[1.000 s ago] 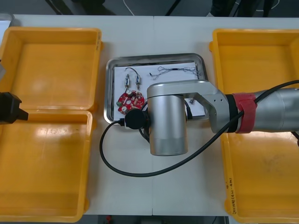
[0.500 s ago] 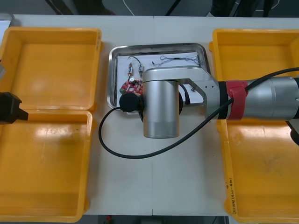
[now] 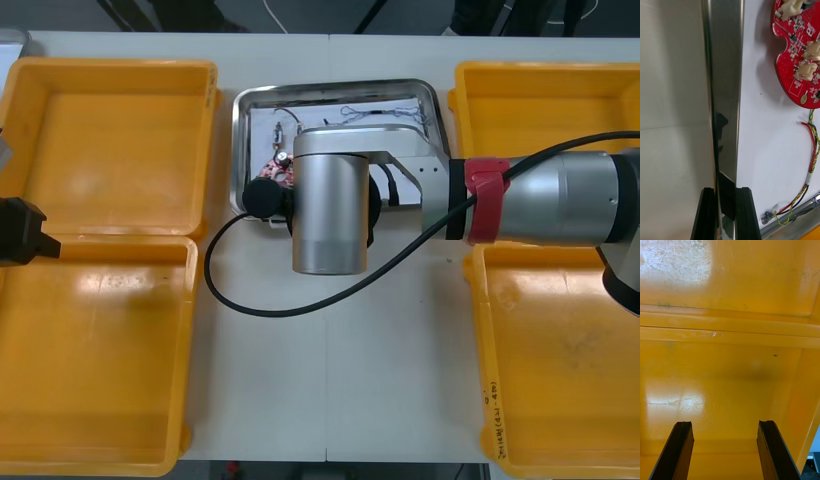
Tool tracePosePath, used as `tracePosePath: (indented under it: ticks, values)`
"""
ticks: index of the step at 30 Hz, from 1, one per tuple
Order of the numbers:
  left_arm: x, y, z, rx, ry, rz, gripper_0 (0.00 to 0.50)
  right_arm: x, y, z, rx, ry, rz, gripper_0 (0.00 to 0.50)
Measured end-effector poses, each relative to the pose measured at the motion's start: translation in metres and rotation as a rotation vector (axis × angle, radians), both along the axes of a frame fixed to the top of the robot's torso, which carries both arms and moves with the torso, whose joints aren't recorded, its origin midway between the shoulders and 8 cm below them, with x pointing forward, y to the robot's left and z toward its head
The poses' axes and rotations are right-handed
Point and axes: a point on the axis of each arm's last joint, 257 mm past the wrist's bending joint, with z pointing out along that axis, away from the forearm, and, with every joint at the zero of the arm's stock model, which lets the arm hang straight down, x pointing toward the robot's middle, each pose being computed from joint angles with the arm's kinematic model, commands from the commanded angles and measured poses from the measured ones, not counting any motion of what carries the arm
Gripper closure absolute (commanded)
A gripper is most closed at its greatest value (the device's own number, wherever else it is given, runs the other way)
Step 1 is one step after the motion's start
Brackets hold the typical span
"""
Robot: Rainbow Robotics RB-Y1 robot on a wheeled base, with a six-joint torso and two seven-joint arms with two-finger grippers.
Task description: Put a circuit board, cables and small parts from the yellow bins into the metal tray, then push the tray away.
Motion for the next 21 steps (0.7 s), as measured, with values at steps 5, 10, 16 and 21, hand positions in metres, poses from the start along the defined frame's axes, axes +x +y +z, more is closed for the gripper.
tracePosePath:
  ticks: [5,10,16,21]
  values:
    - [0.000,0.000,0.000,0.000,0.000,0.000,0.000,0.008,-0.001,0.002,-0.011,-0.004,-0.017,0.500]
    - [0.000,0.000,0.000,0.000,0.000,0.000,0.000,0.015,0.002,0.008,-0.013,-0.002,-0.019,0.500]
    - [0.000,0.000,0.000,0.000,0.000,0.000,0.000,0.020,0.005,0.015,0.003,-0.010,-0.032,0.500]
    - [0.000,0.000,0.000,0.000,0.000,0.000,0.000,0.026,0.003,0.018,0.012,-0.018,-0.045,0.500]
